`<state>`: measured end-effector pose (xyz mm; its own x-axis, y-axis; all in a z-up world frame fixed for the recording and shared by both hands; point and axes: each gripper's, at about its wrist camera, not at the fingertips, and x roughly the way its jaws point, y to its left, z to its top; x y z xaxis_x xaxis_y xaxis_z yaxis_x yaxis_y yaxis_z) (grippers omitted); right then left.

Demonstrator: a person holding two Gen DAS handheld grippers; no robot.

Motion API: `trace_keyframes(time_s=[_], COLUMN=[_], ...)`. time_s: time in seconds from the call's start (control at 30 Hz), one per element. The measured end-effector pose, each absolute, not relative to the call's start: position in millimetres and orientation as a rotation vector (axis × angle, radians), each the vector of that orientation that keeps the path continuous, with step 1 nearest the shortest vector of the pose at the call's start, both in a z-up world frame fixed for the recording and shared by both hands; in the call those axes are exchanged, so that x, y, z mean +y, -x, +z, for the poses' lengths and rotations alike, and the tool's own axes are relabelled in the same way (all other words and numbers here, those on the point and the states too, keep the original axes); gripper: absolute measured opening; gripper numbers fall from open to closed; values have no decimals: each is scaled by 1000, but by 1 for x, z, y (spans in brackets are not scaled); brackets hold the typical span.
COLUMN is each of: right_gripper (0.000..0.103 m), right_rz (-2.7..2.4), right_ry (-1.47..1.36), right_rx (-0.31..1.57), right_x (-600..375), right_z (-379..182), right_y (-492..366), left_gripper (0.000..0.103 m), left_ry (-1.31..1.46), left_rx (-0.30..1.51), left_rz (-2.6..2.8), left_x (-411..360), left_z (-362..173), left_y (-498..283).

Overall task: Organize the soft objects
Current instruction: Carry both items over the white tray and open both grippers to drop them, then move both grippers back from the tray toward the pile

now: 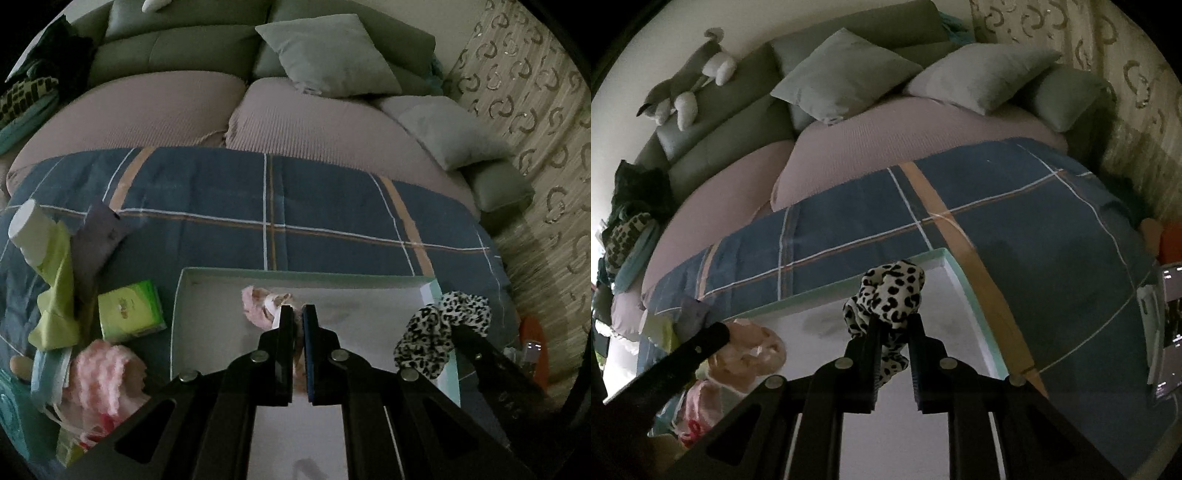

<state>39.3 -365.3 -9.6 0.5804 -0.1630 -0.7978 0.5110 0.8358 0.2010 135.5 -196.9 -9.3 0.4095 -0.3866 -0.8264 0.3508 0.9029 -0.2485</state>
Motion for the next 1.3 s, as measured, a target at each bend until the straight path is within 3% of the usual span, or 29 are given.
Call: trace_keyframes(time_s=[0.07, 0.13, 0.17, 0.2, 0.27, 0.4, 0.43, 0.5, 0.57, 0.63, 0.77, 0.9, 1.1, 1.3], right_gripper=[16, 16, 17, 17, 17, 20, 20, 23, 35, 59, 62, 73, 101, 103], right_rz=[-415, -411, -411, -411, -411, -419, -421, -419, -412, -398, -364, -363, -389, -381], right_ry=[-447, -458, -459, -460, -468, -486, -485, -481, -477, -470, -461, -434, -412, -410], right_rx=[870, 869, 869, 871, 875, 883, 882, 880, 882, 886, 886, 896, 880, 856], right_x=[-367, -367, -367, -367, -367, -367, -367, -365, -362, -358, -349, -342, -339, -338], right_z=[-10, -9, -9, -9, -10, -12, -11, -10, -10, -10, -10, -12, -10, -6], right_y=[-38, -37, -36, -36, -36, -35, -35, -35, -36, -38, -43, -47, -46, -46], left_gripper=[5, 12, 26, 46, 61, 64, 67, 85, 87, 89, 95, 103, 103, 103], left_ry=[44, 48, 53, 61, 79, 88, 92, 104, 110, 112, 152, 184, 173, 167], left_rx=[1047, 1045, 1045, 1046, 1039, 1032, 1032, 1028, 1021, 1016, 1001, 979, 935, 949], left_rz=[-454, -436, -432, -426, -420, -389, -375, -342, -305, -258, -210, -177, -155, -203], left_x=[-197, -194, -193, -191, -187, -177, -173, -163, -155, -143, -122, -104, -93, -95], left_z=[-12, -14, -15, -15, -16, -13, -13, -11, -10, -11, -10, -10, -10, -15], left_y=[-135, -135, -135, -134, -135, -137, -138, -140, -143, -147, -152, -154, -151, -150])
